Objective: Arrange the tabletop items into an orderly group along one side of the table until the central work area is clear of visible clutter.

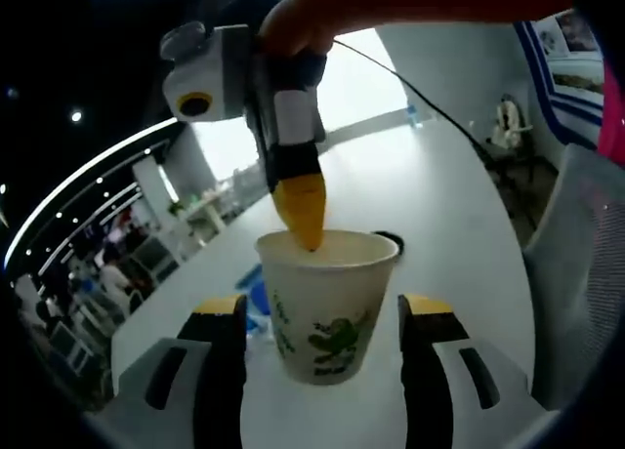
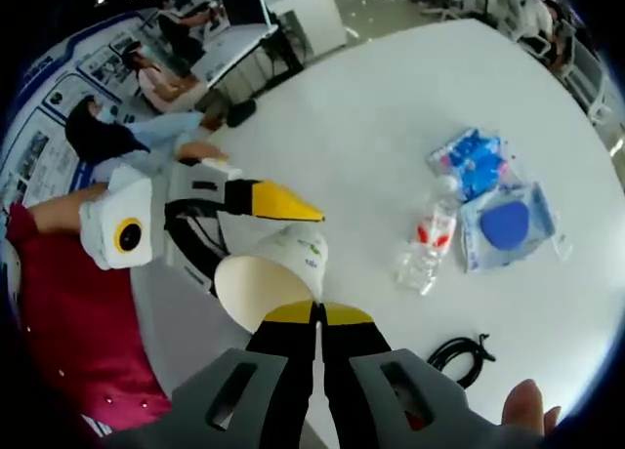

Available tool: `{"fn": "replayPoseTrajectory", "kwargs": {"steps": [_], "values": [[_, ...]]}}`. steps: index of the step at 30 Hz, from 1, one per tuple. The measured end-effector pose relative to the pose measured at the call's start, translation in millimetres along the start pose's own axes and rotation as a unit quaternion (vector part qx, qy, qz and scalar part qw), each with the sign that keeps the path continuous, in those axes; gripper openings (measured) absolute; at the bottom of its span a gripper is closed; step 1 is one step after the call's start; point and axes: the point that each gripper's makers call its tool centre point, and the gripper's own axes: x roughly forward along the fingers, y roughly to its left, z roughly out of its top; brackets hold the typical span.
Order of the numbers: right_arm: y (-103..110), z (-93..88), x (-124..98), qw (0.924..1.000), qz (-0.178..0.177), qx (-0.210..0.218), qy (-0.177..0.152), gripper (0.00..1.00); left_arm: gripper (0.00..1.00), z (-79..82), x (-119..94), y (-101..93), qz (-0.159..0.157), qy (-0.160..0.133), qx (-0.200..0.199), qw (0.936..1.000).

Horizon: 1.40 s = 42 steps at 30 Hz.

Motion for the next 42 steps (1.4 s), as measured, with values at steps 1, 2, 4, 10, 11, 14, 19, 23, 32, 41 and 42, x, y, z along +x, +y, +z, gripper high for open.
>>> {"fn": "replayPoseTrajectory", "kwargs": {"steps": [1, 2, 4, 10, 11, 14, 19, 23, 32, 41, 42], "values": [[-0.3, 1.0, 0.4, 1.0, -0.001, 0.0, 0.0, 0.02, 0.59, 0.0, 0.4, -0.4, -0.001, 0.0, -0.001, 1.0], [-0.4, 1.2, 0.6, 1.0, -0.002, 0.001, 0.003, 0.02, 0.59, 0.4, 0.6, -1.0, -0.002, 0.0, -0.002, 1.0], [-0.8, 1.1, 0.9, 1.0, -0.002, 0.002, 0.008, 0.02, 0.59, 2.5, 0.7, -1.6, -0.002, -0.004, -0.001, 1.0], [0.6, -0.6, 1.6, 0.9998, 0.0, 0.003, 0.021, 0.02, 0.54, 5.1, 2.0, -4.3, -0.006, -0.007, -0.001, 1.0], [0.1, -0.7, 1.6, 0.9997, -0.001, 0.003, 0.022, 0.02, 0.53, 5.7, 1.8, -4.6, -0.005, -0.009, 0.0, 0.9999], [1.5, -2.1, 2.3, 0.9996, 0.0, 0.004, 0.028, 0.02, 0.51, 6.5, 1.6, -5.1, -0.005, -0.011, -0.002, 0.9999], [2.1, -3.8, 3.2, 0.9994, -0.001, 0.008, 0.035, 0.02, 0.5, 7.5, 2.2, -8.3, -0.009, -0.01, 0.0, 0.9999], [2.0, -4.8, 3.6, 0.9991, -0.004, 0.011, 0.04, 0.02, 0.48, 9.1, 2.8, -10.1, -0.011, -0.011, -0.001, 0.9999], [2.8, -8.0, 4.9, 0.9985, -0.005, 0.017, 0.052, 0.02, 0.45, 10.5, 3.0, -12.1, -0.01, -0.014, -0.01, 0.9998], [2.7, -6.3, 4.7, 0.9985, -0.005, 0.018, 0.051, 0.02, 0.44, 9.1, 1.9, -10.9, -0.005, -0.022, -0.032, 0.9992], [2.5, -5.5, 4.5, 0.9986, -0.005, 0.018, 0.05, 0.03, 0.44, 8.9, 1.9, -10.2, -0.004, -0.022, -0.035, 0.9991]]}}
